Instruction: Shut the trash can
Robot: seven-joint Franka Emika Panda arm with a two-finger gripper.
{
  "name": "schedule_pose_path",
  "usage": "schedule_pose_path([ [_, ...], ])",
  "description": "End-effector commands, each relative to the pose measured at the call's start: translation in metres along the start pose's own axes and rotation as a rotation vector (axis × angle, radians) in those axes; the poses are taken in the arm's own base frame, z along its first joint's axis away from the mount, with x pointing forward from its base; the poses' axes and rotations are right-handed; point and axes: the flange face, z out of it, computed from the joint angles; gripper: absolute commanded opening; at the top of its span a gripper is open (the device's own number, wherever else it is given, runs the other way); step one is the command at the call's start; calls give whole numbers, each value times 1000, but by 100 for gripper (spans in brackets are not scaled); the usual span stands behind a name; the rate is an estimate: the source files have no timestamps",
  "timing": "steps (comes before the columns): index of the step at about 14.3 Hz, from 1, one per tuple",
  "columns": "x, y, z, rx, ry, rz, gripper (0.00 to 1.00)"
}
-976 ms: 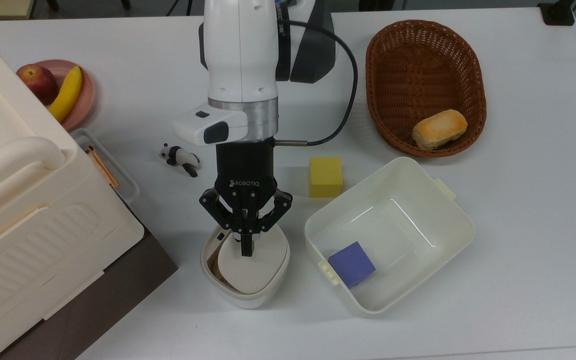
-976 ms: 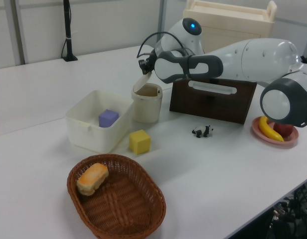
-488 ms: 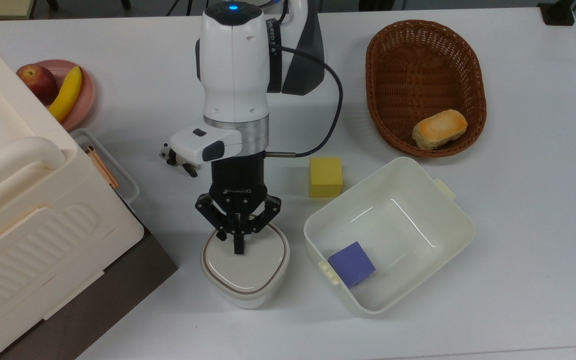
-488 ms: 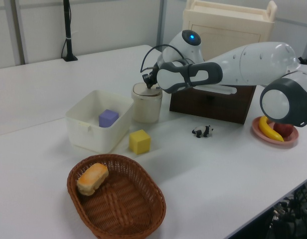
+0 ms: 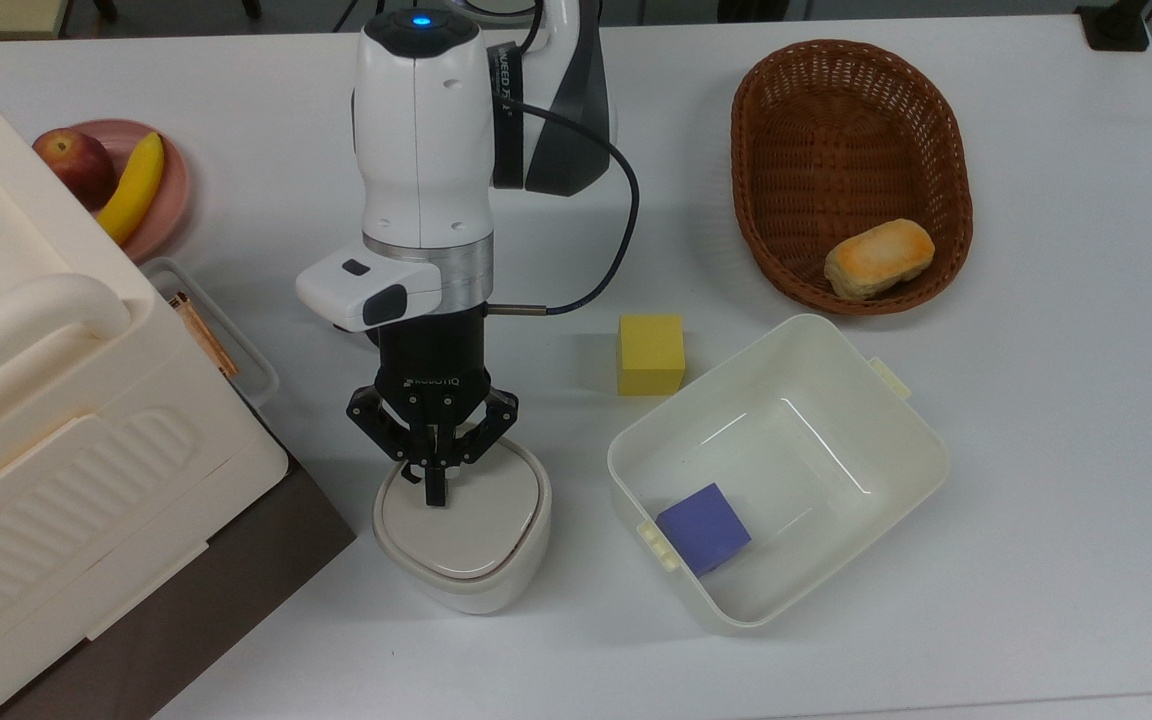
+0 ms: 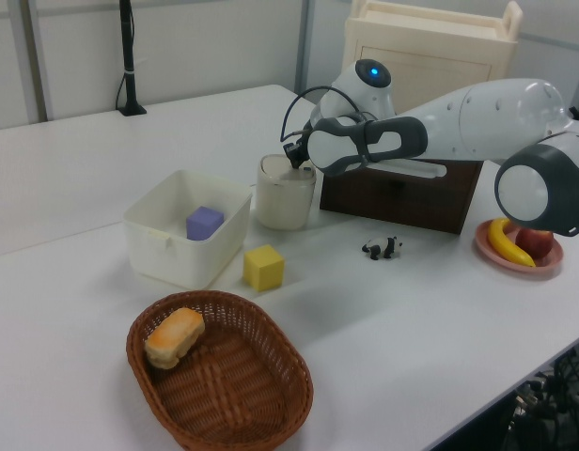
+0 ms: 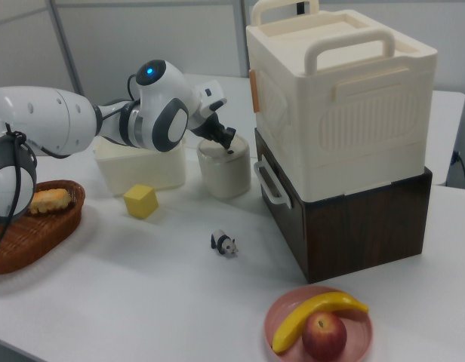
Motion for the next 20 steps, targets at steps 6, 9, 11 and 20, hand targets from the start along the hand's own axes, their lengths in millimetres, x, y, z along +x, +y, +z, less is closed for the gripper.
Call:
schedule_pose_path([
  [6,-46,-14,33,3,-126,-55,3],
  [9,-55,-16,43,3,-158,-68,2],
  [11,-70,-25,58,5,-189,-80,2],
  [20,-11,-13,-26,14,-95,0,2],
])
